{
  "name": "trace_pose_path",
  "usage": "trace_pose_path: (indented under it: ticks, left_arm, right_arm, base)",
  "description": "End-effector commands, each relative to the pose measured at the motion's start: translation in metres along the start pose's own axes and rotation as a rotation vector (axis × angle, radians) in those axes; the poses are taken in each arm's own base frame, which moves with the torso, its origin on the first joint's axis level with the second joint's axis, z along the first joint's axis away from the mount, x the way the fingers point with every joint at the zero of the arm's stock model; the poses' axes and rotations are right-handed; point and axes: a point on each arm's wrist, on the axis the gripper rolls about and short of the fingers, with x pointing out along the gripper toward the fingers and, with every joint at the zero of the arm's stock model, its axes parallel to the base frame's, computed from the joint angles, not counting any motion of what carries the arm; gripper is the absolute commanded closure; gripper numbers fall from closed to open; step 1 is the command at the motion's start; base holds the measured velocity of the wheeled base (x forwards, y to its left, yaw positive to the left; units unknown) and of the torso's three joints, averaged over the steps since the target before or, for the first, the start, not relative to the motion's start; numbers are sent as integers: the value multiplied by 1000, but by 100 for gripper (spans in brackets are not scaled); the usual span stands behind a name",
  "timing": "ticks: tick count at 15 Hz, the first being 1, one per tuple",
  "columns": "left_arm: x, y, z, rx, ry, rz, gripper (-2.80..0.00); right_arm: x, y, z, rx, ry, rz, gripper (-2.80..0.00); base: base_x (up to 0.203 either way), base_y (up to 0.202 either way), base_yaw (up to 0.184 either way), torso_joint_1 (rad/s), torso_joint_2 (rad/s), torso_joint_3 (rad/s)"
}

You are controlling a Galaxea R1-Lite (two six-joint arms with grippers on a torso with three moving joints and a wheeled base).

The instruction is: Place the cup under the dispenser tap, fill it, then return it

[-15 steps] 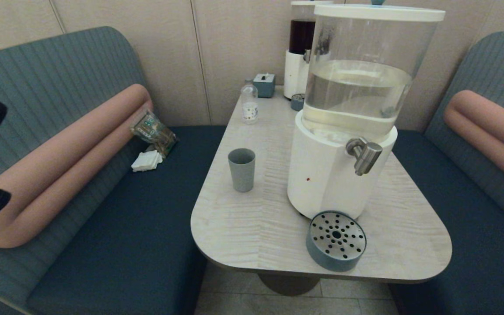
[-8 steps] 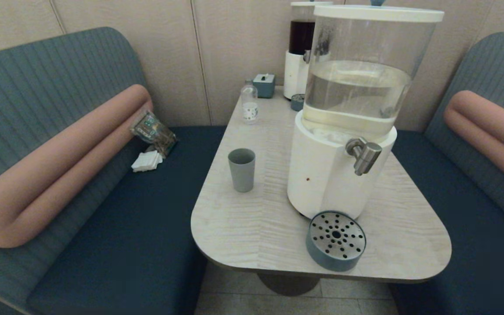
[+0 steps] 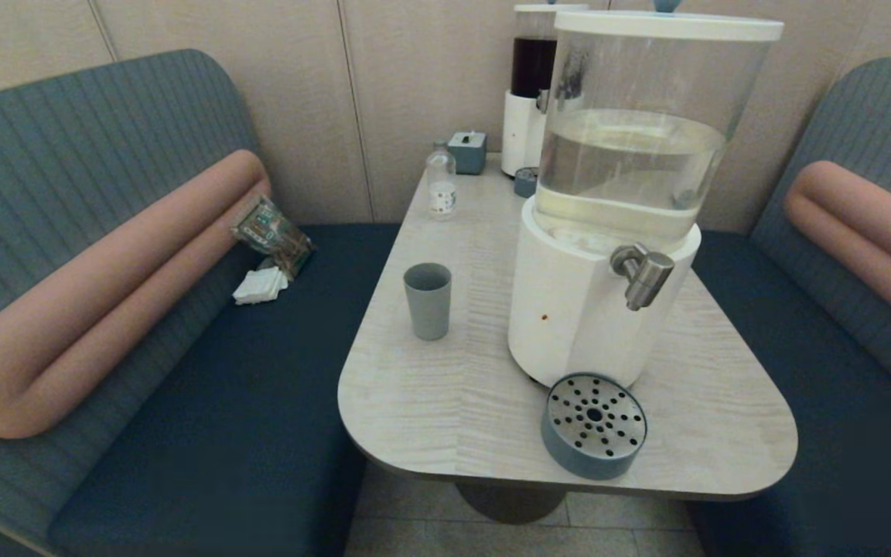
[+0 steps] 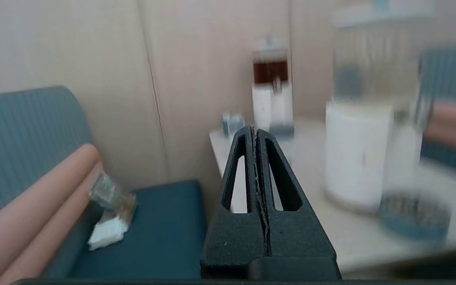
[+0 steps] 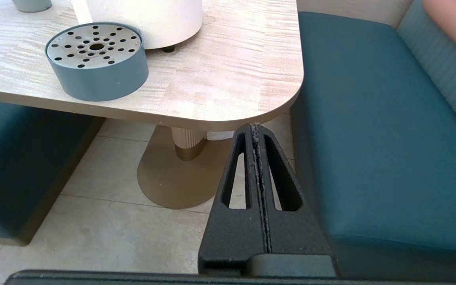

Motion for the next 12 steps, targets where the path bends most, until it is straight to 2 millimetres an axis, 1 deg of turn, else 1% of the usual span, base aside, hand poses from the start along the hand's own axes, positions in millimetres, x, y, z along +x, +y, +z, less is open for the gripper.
trace_pose_path:
  ticks: [1,3,5,7,10,12]
  left_arm:
    - [-11,-3,-33,22,86,-16,0]
    - [-16,-4,-70,26,262,-26,0]
    - [-23,-4,-86,-10,443,-3,0]
    - [-27,-3,-91,-3,552,101,0]
    - [-28,-2,-91,-10,578,155,0]
    - [-31,0,-97,3,613,243,0]
  right_arm:
    - [0,0,0,-1,2,0,0]
    - [0,0,0,-1,1,0,0]
    - [0,0,0,-1,1,0,0]
    - [0,0,0,-1,1,0,0]
    - [0,0,0,-1,1,0,0]
    - [0,0,0,-1,0,0,0]
  base:
    - [0,0,0,0,0,0]
    - [0,0,0,0,0,0]
    - [0,0,0,0,0,0]
    - [0,0,0,0,0,0]
    - [0,0,0,0,0,0]
    - [0,0,0,0,0,0]
